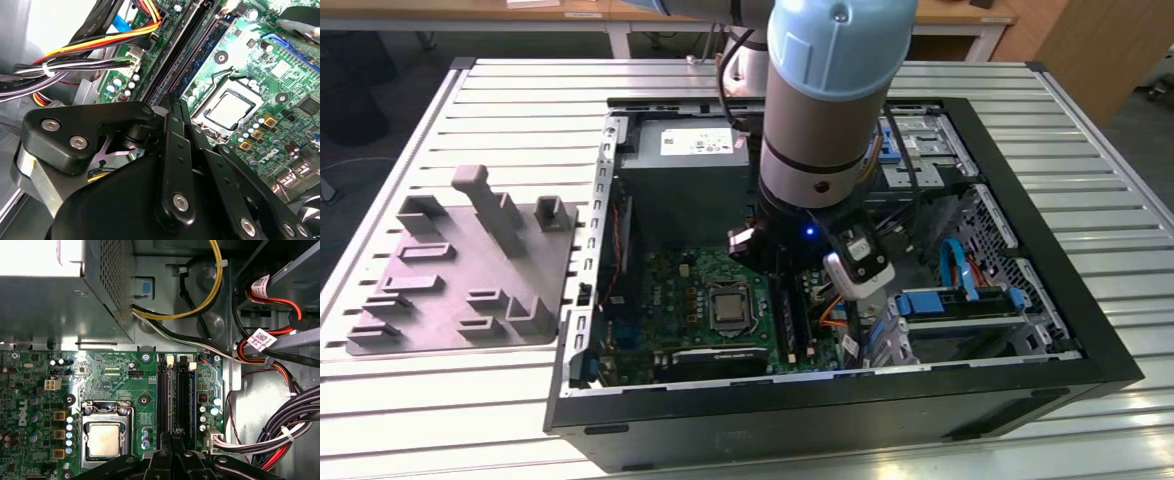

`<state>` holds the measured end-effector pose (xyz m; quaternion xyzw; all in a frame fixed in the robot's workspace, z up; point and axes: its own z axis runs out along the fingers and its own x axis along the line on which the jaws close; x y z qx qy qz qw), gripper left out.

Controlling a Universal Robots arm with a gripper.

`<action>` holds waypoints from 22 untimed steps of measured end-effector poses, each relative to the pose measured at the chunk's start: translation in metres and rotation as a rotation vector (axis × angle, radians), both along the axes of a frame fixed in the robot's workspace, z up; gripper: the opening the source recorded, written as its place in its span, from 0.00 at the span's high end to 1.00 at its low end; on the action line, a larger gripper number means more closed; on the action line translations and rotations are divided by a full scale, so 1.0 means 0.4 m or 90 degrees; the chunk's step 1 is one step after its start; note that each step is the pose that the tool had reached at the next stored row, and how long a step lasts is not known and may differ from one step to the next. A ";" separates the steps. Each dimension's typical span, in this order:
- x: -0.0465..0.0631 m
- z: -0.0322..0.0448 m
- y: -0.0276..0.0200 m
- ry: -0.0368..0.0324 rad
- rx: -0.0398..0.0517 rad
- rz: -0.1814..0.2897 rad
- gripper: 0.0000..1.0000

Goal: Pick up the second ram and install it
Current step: 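Insert the second ram into the second slot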

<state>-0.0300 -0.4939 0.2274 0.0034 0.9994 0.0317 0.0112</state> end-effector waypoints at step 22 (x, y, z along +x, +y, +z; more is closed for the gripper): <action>0.000 -0.017 -0.001 0.0000 -0.0001 0.000 0.87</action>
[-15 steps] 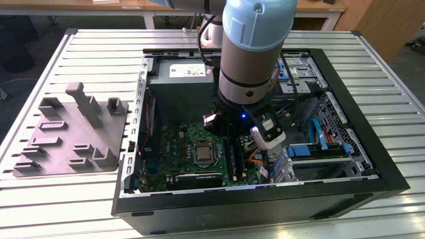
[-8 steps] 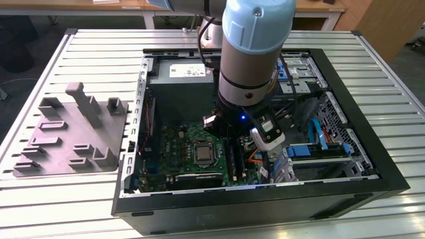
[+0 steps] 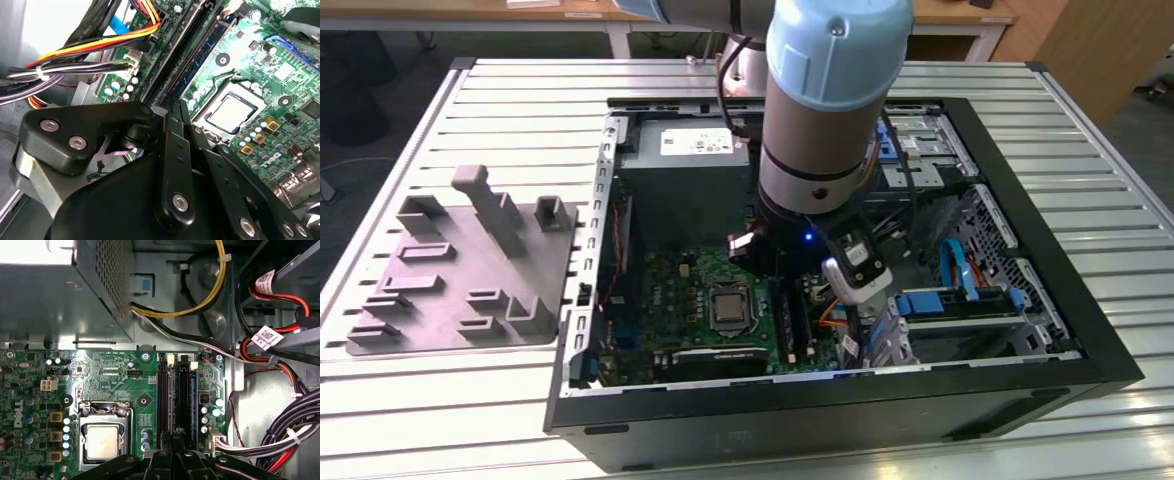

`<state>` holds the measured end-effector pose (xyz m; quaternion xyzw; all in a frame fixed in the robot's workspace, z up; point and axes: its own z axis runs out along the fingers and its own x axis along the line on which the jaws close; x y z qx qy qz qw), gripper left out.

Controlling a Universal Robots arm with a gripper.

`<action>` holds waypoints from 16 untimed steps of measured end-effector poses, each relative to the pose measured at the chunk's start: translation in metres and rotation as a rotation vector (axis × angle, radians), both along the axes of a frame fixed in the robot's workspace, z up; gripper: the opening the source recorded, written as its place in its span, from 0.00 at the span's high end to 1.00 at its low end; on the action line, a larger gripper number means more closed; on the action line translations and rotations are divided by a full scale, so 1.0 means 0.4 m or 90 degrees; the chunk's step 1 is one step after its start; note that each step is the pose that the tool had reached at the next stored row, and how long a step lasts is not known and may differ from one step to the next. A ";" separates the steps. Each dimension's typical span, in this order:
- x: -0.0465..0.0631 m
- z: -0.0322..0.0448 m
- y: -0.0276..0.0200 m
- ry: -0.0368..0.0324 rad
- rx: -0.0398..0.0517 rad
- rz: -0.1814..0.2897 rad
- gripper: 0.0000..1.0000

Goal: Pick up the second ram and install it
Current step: 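Insert the second ram into the second slot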

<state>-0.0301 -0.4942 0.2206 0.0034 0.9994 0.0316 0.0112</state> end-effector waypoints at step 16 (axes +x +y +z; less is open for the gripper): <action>0.000 0.045 0.000 0.0000 0.0001 0.000 0.69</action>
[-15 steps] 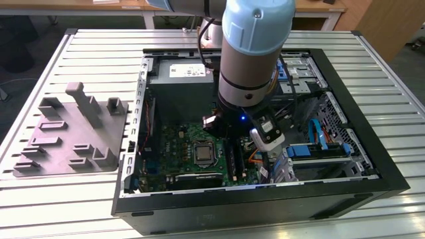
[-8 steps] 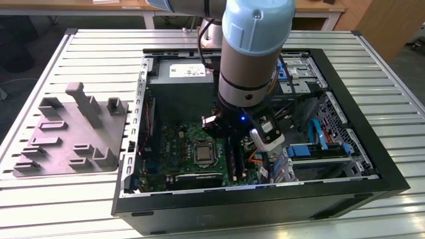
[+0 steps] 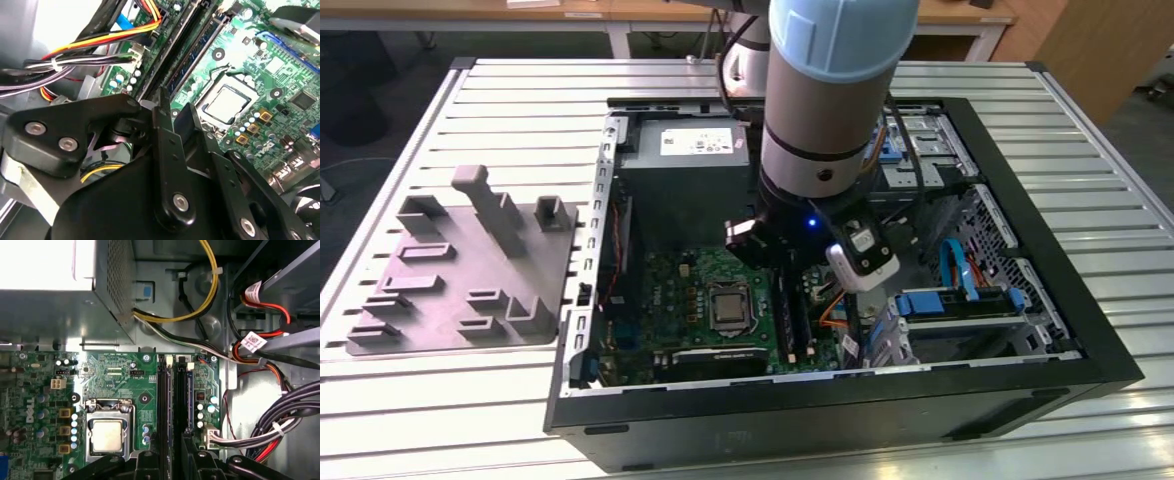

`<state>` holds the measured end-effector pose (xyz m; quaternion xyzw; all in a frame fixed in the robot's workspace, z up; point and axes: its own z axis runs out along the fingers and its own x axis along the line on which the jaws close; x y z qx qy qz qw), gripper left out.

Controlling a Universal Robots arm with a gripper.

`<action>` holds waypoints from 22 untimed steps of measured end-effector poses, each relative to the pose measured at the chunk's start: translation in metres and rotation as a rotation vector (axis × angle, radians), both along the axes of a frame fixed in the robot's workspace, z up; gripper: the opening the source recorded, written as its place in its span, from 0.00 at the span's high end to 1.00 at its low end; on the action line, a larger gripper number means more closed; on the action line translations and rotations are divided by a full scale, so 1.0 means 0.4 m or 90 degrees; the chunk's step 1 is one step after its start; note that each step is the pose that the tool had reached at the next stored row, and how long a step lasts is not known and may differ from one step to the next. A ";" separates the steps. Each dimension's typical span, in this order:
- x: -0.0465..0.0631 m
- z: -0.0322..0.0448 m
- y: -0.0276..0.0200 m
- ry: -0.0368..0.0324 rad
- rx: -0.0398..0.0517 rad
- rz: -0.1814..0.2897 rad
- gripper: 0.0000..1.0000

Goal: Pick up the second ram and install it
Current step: 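Insert the second ram into the second slot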

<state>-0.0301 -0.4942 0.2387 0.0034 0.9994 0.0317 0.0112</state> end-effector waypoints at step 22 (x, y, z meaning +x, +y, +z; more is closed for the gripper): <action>0.000 -0.002 0.028 -0.0016 -0.0009 -0.006 0.69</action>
